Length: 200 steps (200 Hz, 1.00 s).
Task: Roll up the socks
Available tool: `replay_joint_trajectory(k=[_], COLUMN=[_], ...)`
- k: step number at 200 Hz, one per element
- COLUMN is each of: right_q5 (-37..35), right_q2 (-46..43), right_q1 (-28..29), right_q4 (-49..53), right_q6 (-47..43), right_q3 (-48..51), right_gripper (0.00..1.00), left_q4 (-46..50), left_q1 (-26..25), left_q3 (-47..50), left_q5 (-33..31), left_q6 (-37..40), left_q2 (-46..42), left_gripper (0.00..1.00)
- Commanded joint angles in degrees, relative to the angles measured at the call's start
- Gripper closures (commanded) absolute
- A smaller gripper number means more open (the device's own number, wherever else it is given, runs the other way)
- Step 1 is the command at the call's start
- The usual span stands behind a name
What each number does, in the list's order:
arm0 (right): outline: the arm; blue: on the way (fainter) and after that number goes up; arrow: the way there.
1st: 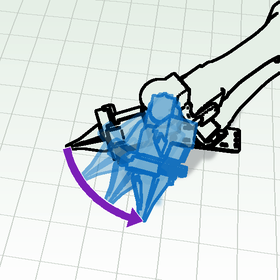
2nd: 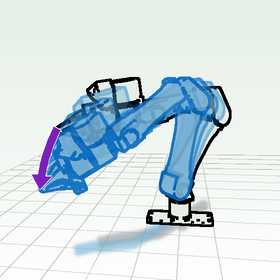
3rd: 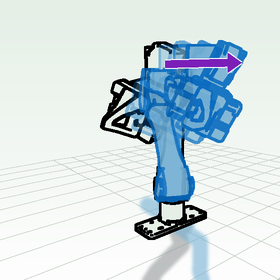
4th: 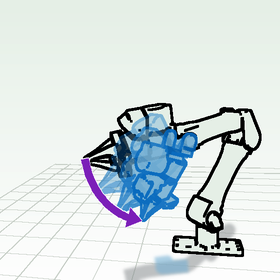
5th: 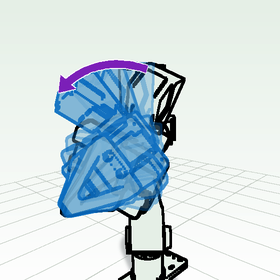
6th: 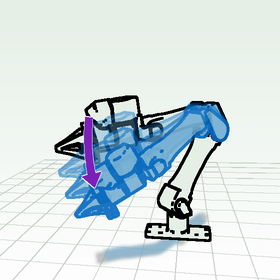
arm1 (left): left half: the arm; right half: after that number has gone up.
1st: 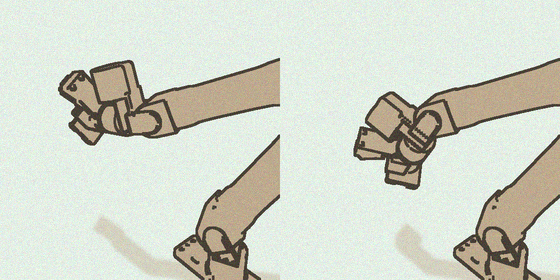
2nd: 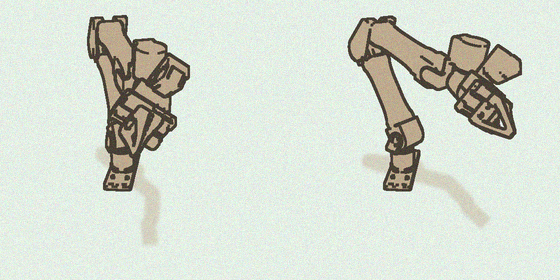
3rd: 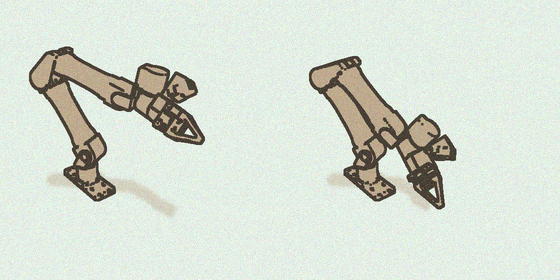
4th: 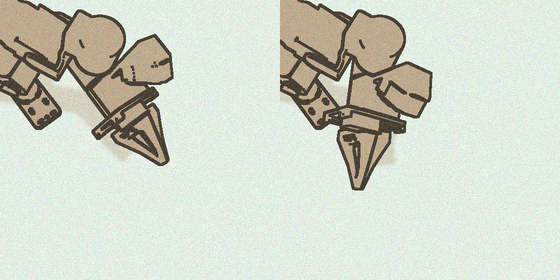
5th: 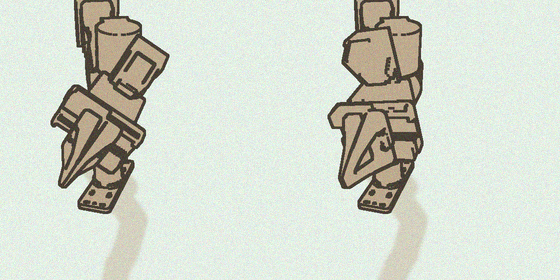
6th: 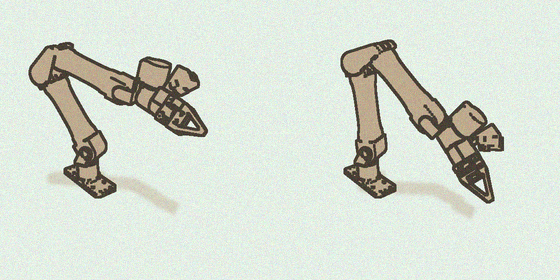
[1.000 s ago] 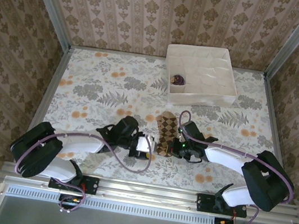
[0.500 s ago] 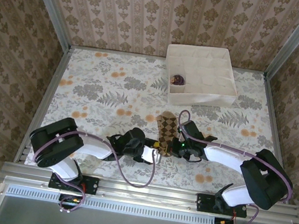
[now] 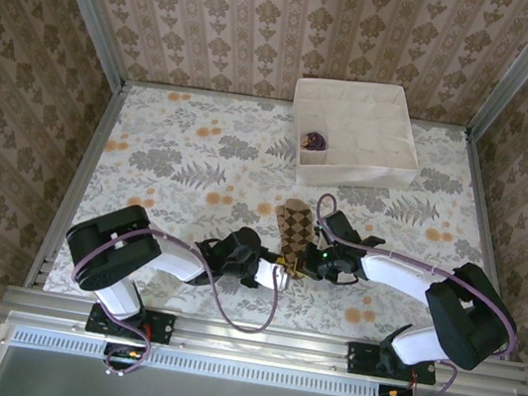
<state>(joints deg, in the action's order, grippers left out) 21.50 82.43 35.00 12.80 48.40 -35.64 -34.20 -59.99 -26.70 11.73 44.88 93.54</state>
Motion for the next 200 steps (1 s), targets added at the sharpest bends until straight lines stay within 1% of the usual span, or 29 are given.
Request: replay_joint_trajectory(k=[1, 21, 34, 45, 55, 57, 68, 83, 91, 107, 126, 147, 152, 155, 176, 200], right_q5=[2.07, 3.58, 3.65, 3.57, 3.51, 3.52, 3.28, 2.07, 1.43, 0.04, -1.85, -2.43, -2.34, -2.15, -1.5, -0.24], right_q2=[-0.52, -1.38, -2.24, -2.28, -2.29, -3.64, -5.12, -7.7, -9.42, -12.85, -16.35, -18.38, -18.51, -18.53, -17.82, -16.4], right_q1=[-1.31, -2.0, -2.24, -2.48, -2.86, -2.95, -3.17, -3.36, -3.52, -3.54, -3.63, -3.65, -3.63, -3.63, -3.63, -3.54], right_q4=[7.68, 6.62, 6.62, 7.0, 7.33, 7.37, 7.17, 7.15, 7.24, 7.98, 8.56, 7.68, 7.36, 7.15, 5.59, 4.22], right_q6=[-1.61, -2.17, -2.27, -2.68, -3.32, -3.51, -4.16, -4.69, -5.09, -5.6, -5.94, -6.13, -6.13, -6.13, -6.06, -5.97], right_q3=[0.39, 0.43, 0.14, -0.26, -0.56, -0.64, -0.71, -0.51, -0.4, -0.24, 0.63, 2.59, 3.02, 3.22, 4.37, 4.57], right_gripper=[1.0, 1.0, 1.0, 0.99, 0.95, 0.94, 0.85, 0.72, 0.69, 0.63, 0.6, 0.59, 0.59, 0.59, 0.59, 0.54], left_q4=[6.42, 11.17, 14.36, 18.03, 22.02, 22.78, 27.34, 32.36, 33.99, 34.89, 36.38, 40.7, 41.86, 42.6, 46.71, 48.68], left_q1=[0.32, 0.4, 0.4, 0.48, 0.76, 0.86, 2.08, 4.14, 4.82, 5.34, 5.82, 6.41, 6.45, 6.48, 7.1, 8.39], left_q3=[-1.11, -2.67, -3.37, -4.47, -5.9, -6.26, -8.24, -11.48, -12.78, -14.09, -15.61, -18.89, -19.69, -20.23, -23.67, -26.42], left_q5=[-3.83, -2.85, -1.32, 0.21, 2.01, 2.54, 7.11, 13.05, 15.52, 17.99, 21.06, 24.64, 24.74, 26.42, 30.06, 33.53], left_q6=[0.06, -1.32, -1.73, -2.66, -4.03, -4.35, -6.62, -11.73, -14.34, -18.55, -22.08, -24.32, -24.63, -24.8, -26.28, -29.69], left_q2=[1.08, -0.65, -1.93, -2.78, -3.3, -3.3, -3.12, -1.38, -0.29, 1.0, 1.92, 3.74, 4.27, 4.68, 7.41, 10.24], left_gripper=[0.8, 0.85, 0.86, 0.93, 0.96, 0.97, 1.0, 1.0, 1.0, 1.0, 1.0, 1.0, 1.0, 1.0, 1.0, 1.0])
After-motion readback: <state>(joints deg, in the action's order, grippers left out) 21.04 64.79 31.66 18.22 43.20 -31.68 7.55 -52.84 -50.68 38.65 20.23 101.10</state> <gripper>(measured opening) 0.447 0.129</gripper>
